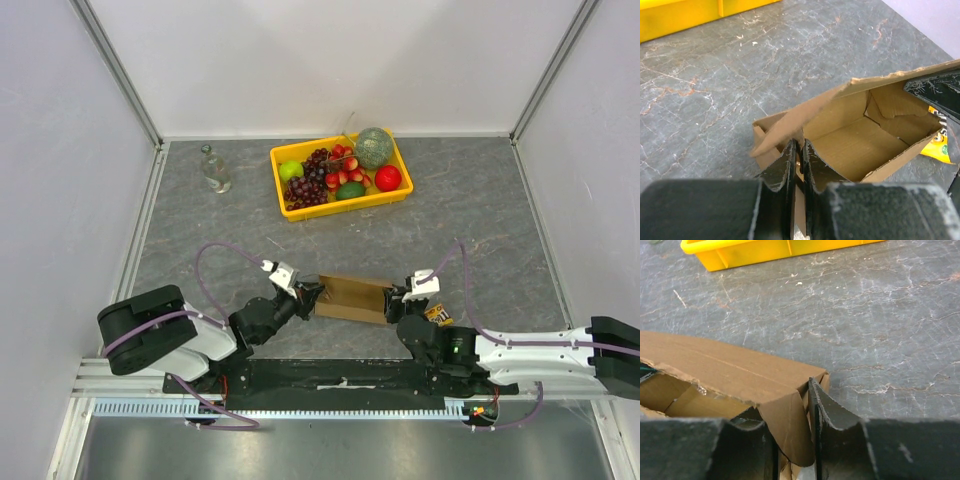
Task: Fold the paper box
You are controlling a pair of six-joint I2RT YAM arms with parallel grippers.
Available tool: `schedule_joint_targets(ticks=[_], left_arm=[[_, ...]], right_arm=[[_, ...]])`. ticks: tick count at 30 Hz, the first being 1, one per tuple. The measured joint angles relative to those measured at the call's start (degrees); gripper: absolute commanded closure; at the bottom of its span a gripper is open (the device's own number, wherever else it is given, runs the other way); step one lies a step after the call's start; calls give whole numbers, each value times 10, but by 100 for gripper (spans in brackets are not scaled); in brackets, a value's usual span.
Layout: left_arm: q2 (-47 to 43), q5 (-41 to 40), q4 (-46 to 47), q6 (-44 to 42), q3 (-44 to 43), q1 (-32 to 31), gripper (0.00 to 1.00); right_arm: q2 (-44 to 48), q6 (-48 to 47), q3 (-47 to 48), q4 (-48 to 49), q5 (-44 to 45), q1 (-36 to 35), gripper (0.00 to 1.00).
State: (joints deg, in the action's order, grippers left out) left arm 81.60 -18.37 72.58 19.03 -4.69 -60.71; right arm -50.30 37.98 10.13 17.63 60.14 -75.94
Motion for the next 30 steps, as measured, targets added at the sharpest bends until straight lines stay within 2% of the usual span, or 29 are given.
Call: schedule_joint_targets(ticks=[9,19,30], left_arm=[[0,-20,-3,0,14,-34,89],[2,-62,-9,0,17,-50,90],[13,-76,-9,0,18,-70,91]], right_arm=[[57,21,16,-100,-3,-63,45],[88,45,110,-279,-89,-107,38],[49,157,186,-453,-139,-171,30]])
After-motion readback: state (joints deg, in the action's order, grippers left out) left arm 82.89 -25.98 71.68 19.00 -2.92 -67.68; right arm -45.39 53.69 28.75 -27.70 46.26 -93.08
